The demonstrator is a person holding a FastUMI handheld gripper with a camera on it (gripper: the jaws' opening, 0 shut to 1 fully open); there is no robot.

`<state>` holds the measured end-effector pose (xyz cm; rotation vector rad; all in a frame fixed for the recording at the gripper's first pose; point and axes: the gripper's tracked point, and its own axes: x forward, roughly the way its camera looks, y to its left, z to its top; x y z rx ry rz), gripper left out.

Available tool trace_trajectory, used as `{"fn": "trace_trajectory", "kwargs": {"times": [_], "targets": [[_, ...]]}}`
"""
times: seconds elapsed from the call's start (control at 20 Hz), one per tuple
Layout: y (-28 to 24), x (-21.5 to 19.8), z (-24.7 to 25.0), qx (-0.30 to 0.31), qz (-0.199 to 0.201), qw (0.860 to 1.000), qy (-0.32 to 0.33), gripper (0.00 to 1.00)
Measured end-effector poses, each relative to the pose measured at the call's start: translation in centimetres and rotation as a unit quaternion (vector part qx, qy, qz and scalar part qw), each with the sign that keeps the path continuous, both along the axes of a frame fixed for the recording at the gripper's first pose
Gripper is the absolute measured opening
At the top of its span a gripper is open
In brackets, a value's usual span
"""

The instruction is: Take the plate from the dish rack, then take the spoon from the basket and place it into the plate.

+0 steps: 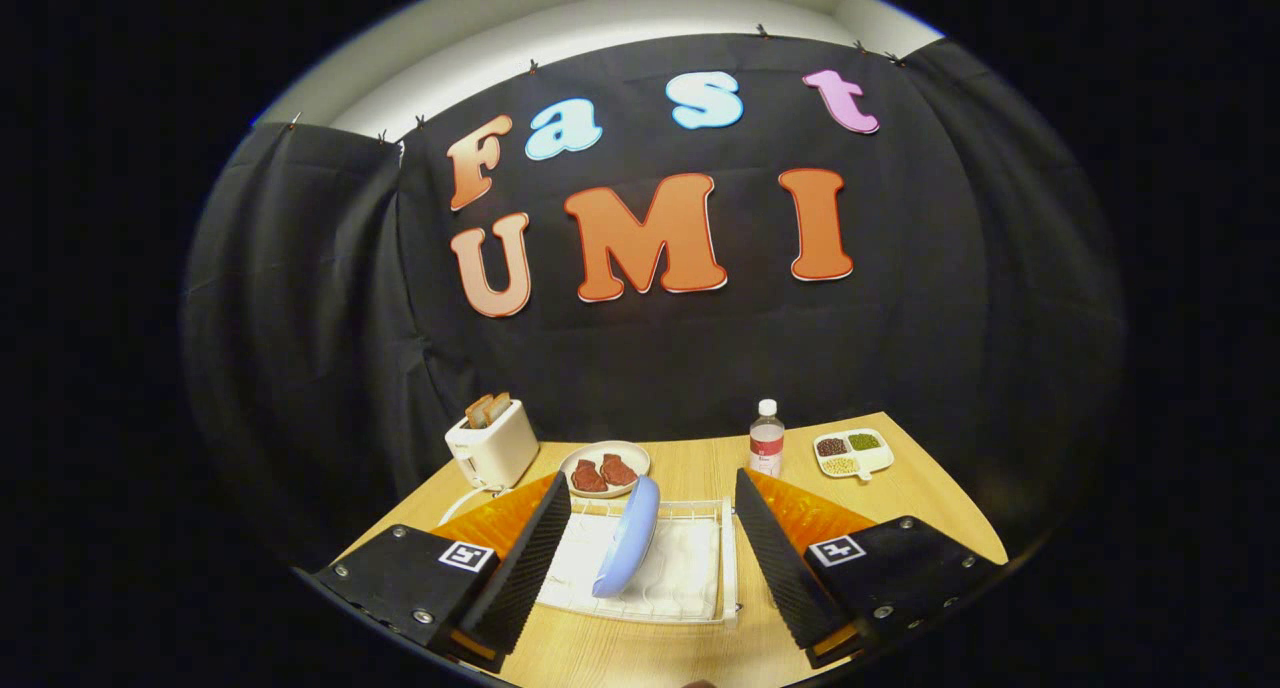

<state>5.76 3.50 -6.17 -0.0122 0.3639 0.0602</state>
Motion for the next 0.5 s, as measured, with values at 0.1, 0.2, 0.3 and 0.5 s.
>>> {"fn": "trace_trajectory", "kwargs": {"times": [0.1, 0.2, 0.3, 0.5], "targets": [[0.7, 1.0, -1.2, -0.009, 0.005, 1.000, 0.029, 0.98], [0.8, 2.3, -2.8, -0.033, 0.004, 0.998, 0.055, 0.98], [1.0, 3.3, -5.0, -0.064, 0.006, 0.994, 0.092, 0.98], [1.5, 5.0, -9.0, -0.084, 0.006, 0.984, 0.158, 0.94]]}}
